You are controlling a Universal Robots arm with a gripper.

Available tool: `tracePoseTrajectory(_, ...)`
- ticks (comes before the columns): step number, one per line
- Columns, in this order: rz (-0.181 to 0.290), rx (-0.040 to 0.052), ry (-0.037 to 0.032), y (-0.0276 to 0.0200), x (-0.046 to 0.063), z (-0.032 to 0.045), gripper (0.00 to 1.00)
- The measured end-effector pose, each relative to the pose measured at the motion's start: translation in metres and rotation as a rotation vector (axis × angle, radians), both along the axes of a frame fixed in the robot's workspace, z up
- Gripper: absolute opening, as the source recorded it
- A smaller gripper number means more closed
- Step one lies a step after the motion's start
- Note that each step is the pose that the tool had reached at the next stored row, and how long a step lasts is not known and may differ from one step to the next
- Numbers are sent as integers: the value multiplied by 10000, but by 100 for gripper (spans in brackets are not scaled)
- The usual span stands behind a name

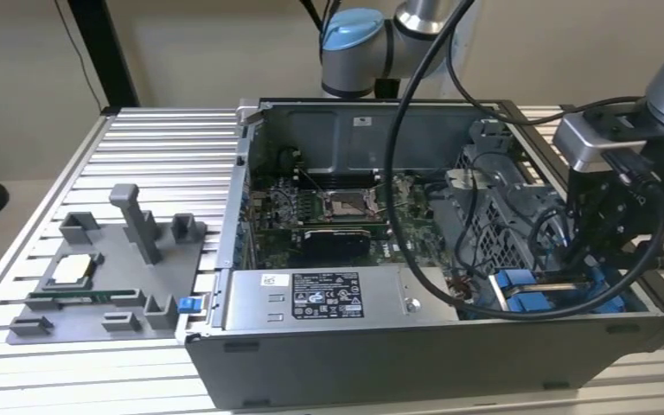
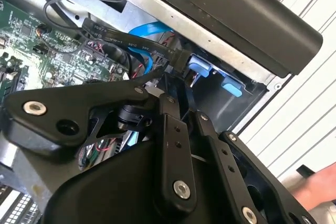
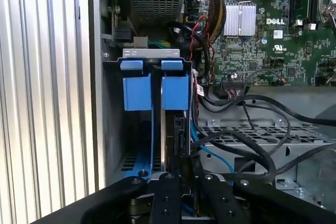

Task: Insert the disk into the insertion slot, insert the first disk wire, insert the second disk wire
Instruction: 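Insert the first disk wire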

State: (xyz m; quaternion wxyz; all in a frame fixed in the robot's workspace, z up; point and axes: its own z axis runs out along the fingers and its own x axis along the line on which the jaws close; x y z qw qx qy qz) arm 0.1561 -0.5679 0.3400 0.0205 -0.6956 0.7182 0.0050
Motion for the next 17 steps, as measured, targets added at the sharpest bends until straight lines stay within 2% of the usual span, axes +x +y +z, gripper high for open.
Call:
tracePoseTrajectory(6,-112,-20,1,-1,0,-71,0)
tracePoseTrajectory(8,-143,-1,4,0,0,-107,0)
tracePoseTrajectory(11,-155,-2,6,0,0,-110,0)
tracePoseTrajectory(13,-173,43,7,2,-1,-75,0)
tracePoseTrajectory(17,-185,33,6,1,-2,108,0)
